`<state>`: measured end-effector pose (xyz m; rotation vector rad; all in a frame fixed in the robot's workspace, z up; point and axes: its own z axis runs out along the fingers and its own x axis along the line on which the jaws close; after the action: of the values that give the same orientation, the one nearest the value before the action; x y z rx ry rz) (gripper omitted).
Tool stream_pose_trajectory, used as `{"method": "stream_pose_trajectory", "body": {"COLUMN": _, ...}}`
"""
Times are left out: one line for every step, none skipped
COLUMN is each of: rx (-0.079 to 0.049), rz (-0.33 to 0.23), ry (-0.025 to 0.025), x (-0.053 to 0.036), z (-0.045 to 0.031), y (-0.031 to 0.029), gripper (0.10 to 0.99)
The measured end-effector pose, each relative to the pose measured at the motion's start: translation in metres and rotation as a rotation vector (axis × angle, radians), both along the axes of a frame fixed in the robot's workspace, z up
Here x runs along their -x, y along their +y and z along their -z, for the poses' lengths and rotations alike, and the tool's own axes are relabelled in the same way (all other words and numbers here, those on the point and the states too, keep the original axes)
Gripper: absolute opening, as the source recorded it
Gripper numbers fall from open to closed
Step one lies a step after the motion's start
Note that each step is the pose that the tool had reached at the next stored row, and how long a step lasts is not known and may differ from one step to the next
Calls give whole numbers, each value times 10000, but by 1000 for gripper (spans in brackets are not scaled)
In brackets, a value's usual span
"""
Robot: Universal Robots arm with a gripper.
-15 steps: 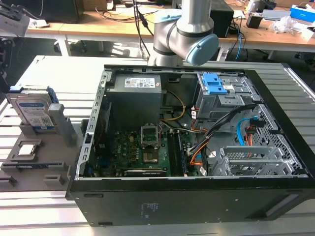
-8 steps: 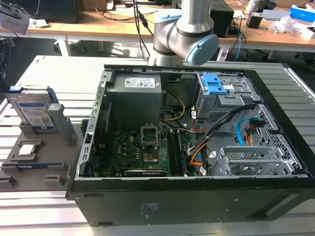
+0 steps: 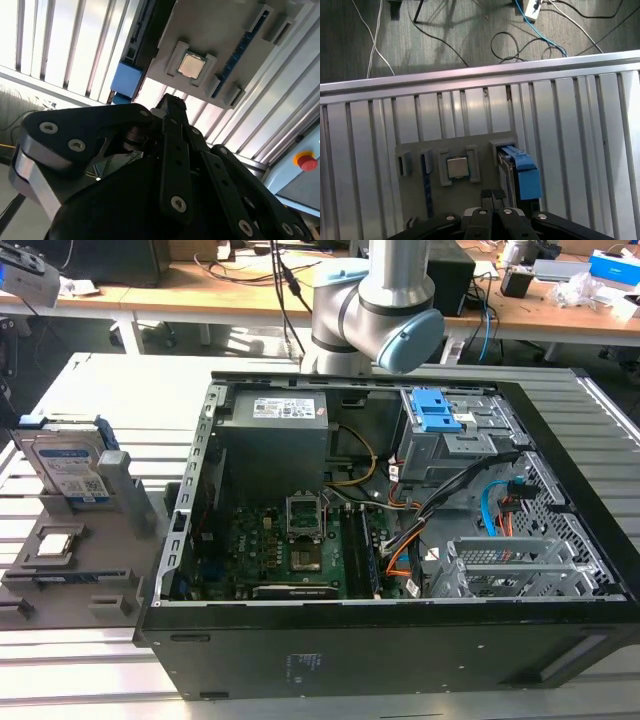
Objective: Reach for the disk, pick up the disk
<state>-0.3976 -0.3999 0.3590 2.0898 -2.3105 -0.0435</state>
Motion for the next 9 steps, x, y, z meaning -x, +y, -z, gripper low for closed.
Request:
{"method": "stream_pose_trajectory", "body": {"rx": 0, "rz": -125, "ry": 1, "x": 0, "z": -1, "y": 0, "gripper": 106}}
{"method": "stream_pose_trajectory", "body": {"rx": 0, "rz": -212, "ry": 1, "x": 0, "z": 0, "y": 0, "gripper": 106}}
{"method": "stream_pose_trajectory", "body": {"rx": 0, "rz": -328, "ry": 0, "x": 0, "z": 0, "y": 0, "gripper": 106}}
{"method": "stream_pose_trajectory", "body": {"rx": 0, "rz": -431, "ry": 0, "x": 0, "z": 0, "y": 0, "gripper": 106}}
{"method": "stream_pose_trajectory", "body": {"rx": 0, "rz": -572, "ry": 1, "x": 0, "z": 0, "y": 0, "gripper": 106}}
{"method": "stream_pose_trajectory", "body": {"rx": 0, "rz": -721, "ry": 1, "x": 0, "z": 0, "y": 0, "gripper": 106}}
{"method": "stream_pose_trajectory", "body": {"rx": 0, "rz": -877, "ry": 1, "x": 0, "z": 0, "y": 0, "gripper": 106}}
{"method": "stream_pose_trajectory", "body": {"rx": 0, "rz": -886, "ry": 1, "x": 0, "z": 0, "y": 0, "gripper": 106}}
{"method": "stream_pose_trajectory", "body": {"rx": 0, "rz": -888, "ry": 1, "x": 0, "z": 0, "y": 0, "gripper": 106}}
